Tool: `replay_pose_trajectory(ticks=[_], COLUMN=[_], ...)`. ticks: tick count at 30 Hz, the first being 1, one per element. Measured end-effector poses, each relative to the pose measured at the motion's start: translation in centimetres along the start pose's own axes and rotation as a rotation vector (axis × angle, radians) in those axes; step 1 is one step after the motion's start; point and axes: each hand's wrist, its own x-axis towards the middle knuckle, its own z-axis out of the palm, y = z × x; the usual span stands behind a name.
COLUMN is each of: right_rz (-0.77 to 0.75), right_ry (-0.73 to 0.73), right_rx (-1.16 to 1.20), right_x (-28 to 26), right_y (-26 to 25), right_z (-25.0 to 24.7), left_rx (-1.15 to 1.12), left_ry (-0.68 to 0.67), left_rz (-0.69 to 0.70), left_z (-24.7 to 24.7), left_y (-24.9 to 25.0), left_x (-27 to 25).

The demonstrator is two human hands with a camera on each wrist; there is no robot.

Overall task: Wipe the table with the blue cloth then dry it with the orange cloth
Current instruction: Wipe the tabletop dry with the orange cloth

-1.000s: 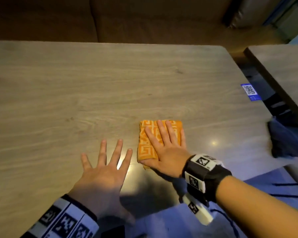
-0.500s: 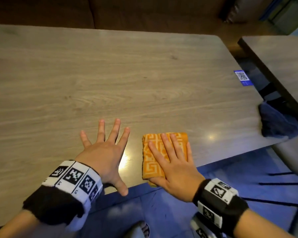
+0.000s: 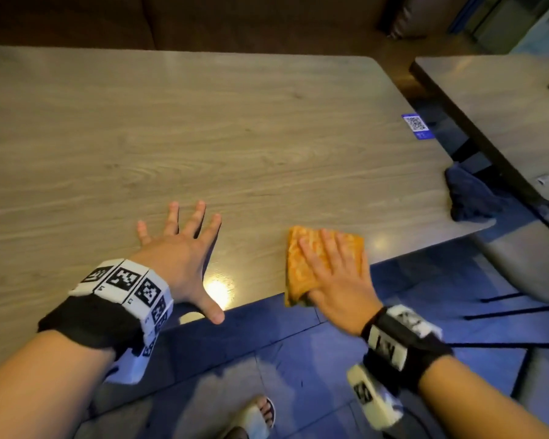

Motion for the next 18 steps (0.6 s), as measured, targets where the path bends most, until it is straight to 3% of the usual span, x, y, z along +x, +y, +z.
replay_pose_trajectory(ticks=[5,11,14,18], right_rz=[0.189,-0.028,0.0,0.058], right_ry=[-0.028,-0.12,-0.067,-0.019], right_rx=[0.05,-0.049,-0.06,-0.029], right_x=[6.5,4.0,9.3,16.6], right_y=[1.6,1.8,1.5,-0.3], right_z=[-2.6,-2.5,-3.7,-5.4], left_rx=[-0.016,0.045,-0.008,-0.03], left_ry=[0.0,0.019,0.152,0.165], left_rz=[-0.004,-0.01,0.045,-0.079], left_z=[0.1,-1.8,-6.0,-11.0], left_y=[0.0,0.7,0.5,-1.2], left_x=[0.2,0.5,4.1,9.6])
